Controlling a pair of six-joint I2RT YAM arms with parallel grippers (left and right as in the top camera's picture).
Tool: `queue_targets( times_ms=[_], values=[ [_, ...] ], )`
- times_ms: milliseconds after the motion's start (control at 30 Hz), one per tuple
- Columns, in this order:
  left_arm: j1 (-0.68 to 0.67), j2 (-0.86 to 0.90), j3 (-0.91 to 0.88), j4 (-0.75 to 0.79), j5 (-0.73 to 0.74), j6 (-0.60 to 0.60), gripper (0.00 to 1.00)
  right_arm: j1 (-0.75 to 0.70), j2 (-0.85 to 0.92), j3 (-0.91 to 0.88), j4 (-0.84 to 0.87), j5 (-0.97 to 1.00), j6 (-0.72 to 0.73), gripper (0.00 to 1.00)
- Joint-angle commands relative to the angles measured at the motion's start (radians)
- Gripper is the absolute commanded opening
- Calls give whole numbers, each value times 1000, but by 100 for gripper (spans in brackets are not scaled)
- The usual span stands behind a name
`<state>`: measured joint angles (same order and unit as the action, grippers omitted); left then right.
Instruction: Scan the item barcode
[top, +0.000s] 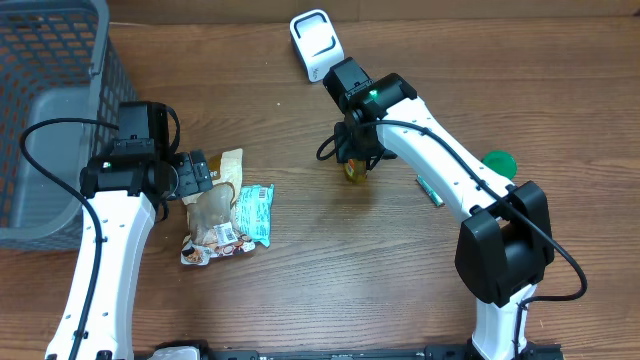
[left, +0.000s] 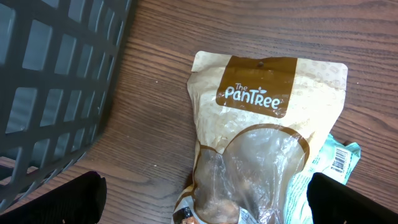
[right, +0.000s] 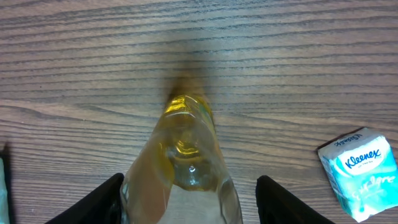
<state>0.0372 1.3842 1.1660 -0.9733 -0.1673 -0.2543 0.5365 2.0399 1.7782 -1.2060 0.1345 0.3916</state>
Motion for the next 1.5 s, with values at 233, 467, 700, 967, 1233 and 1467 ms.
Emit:
queue_targets(
  times_ms=[233, 467, 700, 967, 1233, 1467],
  values=[
    [-5, 2, 20, -1, 4, 15, 100, -7, -18, -5, 0, 2, 0, 63],
    [-5, 2, 20, -1, 4, 15, 100, -7, -18, -5, 0, 2, 0, 63],
    [-5, 2, 20, -1, 4, 15, 99, -7, -18, -5, -3, 2, 0, 62],
    [-5, 2, 20, -1, 4, 15, 100, -7, -18, -6, -3, -9, 0, 52],
    [-5, 2, 20, -1, 4, 15, 100, -7, -18, -6, 10, -9, 0, 65],
    [-5, 2, 20, -2, 4, 15, 99, -7, -18, -9, 16, -9, 0, 63]
  ],
)
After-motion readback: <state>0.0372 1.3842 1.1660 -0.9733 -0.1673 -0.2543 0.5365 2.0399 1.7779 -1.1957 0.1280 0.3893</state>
